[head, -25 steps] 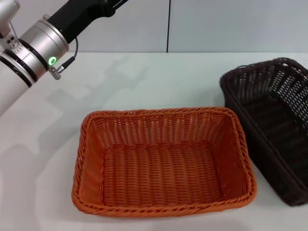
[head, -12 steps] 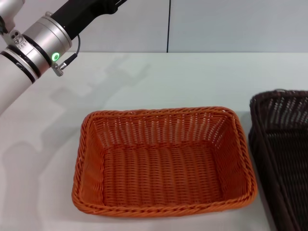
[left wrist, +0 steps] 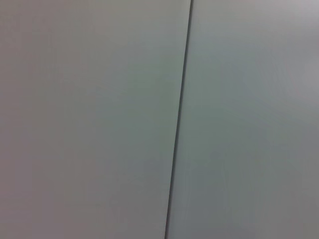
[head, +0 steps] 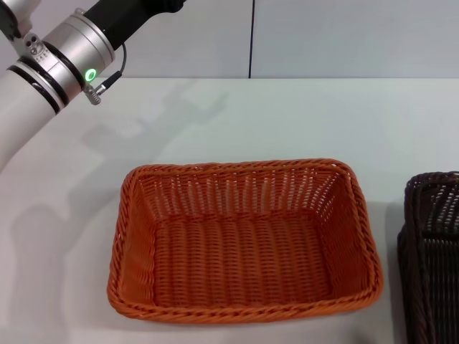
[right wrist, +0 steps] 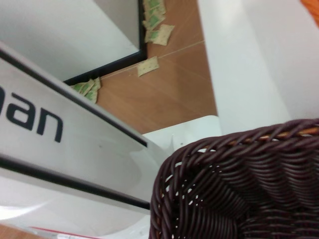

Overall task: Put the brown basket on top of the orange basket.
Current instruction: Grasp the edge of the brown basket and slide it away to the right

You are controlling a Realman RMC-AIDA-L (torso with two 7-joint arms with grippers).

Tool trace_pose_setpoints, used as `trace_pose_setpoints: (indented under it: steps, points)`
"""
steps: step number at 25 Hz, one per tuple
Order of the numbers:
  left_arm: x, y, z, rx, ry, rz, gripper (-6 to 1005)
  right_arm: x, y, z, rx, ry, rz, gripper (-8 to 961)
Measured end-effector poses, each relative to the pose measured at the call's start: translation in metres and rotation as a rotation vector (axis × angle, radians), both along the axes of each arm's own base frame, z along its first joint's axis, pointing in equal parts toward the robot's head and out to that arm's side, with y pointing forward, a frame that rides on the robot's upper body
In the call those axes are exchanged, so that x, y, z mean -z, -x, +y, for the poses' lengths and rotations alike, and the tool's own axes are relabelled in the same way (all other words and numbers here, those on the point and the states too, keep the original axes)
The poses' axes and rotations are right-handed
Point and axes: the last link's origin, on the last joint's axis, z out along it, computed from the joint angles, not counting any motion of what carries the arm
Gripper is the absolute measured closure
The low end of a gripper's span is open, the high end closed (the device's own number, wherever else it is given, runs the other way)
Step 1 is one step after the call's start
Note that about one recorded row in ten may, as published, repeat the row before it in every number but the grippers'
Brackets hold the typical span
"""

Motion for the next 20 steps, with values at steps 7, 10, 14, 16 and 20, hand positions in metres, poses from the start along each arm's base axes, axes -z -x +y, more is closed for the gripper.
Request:
trace_pose_setpoints:
  steps: [7,10,14,16,20]
  points:
    - [0.0,0.0,0.002,-0.009,-0.002,0.008,156,-0.015,0.006,0.017,-0.056,-0.107,0.067,374]
    - [0.002,-0.001,0.002,-0.008,0.003,0.014,156,-0.038,0.012,0.038,-0.113,-0.233,0.078,375]
    - [0.003,0.0,0.001,-0.01,0.006,0.015,156,-0.056,0.017,0.052,-0.145,-0.3,0.065,376]
    - [0.003,0.001,0.001,-0.013,0.009,0.013,156,-0.066,0.022,0.061,-0.175,-0.341,0.047,376]
    - [0.005,0.003,0.0,-0.021,0.019,0.014,156,-0.089,0.031,0.079,-0.24,-0.487,-0.015,376]
